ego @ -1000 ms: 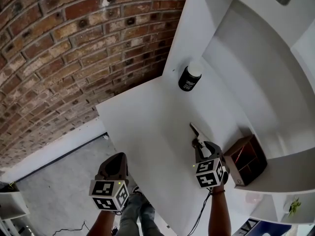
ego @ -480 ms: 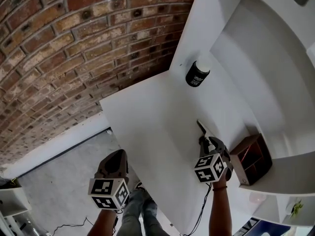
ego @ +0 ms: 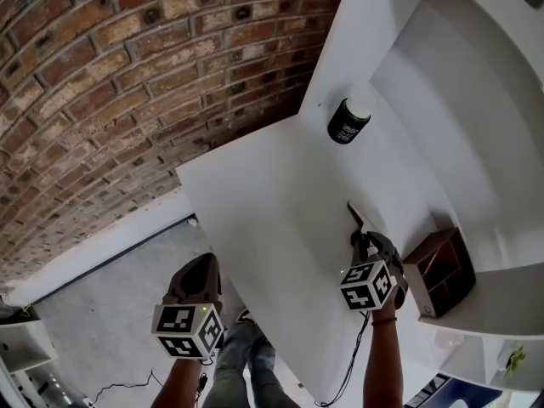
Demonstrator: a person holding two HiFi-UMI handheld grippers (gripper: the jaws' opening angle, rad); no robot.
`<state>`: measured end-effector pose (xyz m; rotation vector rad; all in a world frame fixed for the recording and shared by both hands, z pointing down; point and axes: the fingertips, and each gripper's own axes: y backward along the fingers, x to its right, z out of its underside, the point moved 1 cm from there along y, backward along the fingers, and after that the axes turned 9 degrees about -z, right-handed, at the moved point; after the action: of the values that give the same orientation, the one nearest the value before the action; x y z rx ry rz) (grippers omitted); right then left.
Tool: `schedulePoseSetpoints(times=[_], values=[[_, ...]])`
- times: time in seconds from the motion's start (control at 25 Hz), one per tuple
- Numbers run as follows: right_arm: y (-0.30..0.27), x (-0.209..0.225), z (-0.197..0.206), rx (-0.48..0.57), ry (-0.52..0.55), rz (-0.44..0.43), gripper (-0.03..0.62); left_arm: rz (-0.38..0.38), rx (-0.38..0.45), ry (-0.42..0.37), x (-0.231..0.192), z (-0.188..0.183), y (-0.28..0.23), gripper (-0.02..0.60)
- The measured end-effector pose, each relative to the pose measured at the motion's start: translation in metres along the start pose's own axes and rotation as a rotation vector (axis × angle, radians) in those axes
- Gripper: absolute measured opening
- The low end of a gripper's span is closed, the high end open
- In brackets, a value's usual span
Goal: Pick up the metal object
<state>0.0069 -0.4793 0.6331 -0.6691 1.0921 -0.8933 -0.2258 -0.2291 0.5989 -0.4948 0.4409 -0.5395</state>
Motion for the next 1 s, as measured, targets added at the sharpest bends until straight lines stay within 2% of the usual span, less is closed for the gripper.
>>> schedulePoseSetpoints(times=[0.08, 1.0], values=[[0.0, 0.001, 0.0, -0.003, 0.006, 0.012, 0.06, 0.001, -0.003, 0.001, 0.0, 0.001, 0.0, 0.005], [0.004, 0.017, -0.002, -0.029, 0.08, 0.076, 0.014, -0.004, -0.005, 0.013, -0.004, -0.003, -0.001, 0.005]])
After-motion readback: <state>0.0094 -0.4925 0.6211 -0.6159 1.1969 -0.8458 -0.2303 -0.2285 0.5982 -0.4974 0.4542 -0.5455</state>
